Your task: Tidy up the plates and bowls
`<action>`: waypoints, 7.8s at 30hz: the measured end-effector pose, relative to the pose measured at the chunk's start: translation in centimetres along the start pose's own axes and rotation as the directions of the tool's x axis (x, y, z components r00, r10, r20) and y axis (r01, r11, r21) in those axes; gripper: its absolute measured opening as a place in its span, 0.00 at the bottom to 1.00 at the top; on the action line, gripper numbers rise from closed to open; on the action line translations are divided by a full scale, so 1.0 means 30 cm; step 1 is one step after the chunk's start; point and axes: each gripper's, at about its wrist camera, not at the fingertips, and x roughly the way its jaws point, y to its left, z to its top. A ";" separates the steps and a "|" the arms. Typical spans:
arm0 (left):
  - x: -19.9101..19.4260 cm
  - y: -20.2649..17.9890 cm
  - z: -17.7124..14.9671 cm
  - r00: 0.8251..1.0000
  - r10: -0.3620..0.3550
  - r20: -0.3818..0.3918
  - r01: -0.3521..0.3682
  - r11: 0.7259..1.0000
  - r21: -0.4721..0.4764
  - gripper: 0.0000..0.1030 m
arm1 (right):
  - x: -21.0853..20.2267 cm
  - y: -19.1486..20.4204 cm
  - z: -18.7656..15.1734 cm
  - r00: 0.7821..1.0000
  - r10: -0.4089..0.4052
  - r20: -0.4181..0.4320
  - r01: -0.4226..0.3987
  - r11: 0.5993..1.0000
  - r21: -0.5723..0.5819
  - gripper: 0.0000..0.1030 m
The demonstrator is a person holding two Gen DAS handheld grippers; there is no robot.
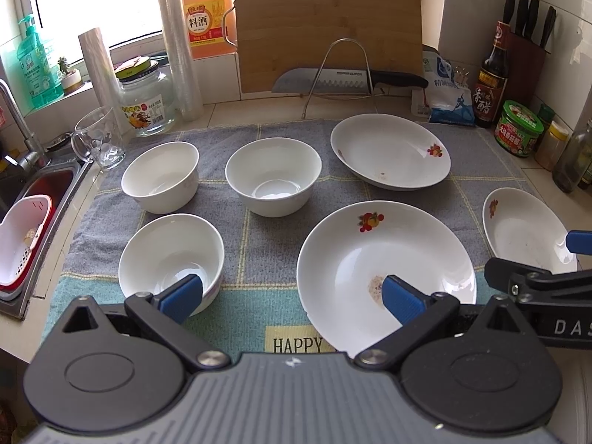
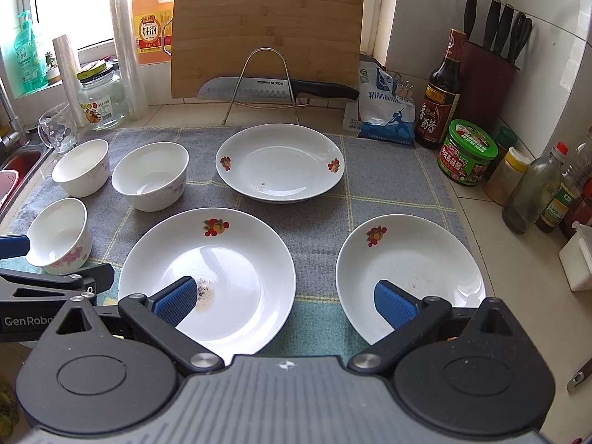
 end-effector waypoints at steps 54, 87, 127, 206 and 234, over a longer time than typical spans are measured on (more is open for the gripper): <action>0.088 -0.377 0.105 0.942 -0.324 0.089 0.299 0.929 0.217 0.99 | 0.128 -0.461 -0.314 1.000 0.008 0.008 -0.008 0.999 -0.036 1.00; 0.212 -0.599 0.177 0.923 -0.386 0.005 0.352 0.846 0.401 0.99 | 0.284 -0.536 -0.382 0.987 0.080 0.140 -0.072 0.995 -0.062 1.00; 0.619 -0.861 0.299 0.795 -0.407 -0.450 0.603 0.612 0.512 0.64 | 0.311 -0.592 -0.340 0.968 0.221 0.120 -0.192 0.957 -0.216 1.00; 0.284 -0.630 0.304 0.869 -0.493 -0.043 0.436 0.723 0.535 0.90 | 0.207 -0.546 -0.191 0.986 0.087 0.145 -0.060 0.982 -0.179 1.00; 0.093 0.013 -0.133 0.945 -0.325 -0.050 0.320 0.877 0.358 0.90 | 0.259 -0.148 -0.135 0.965 0.251 0.070 -0.235 0.955 -0.179 1.00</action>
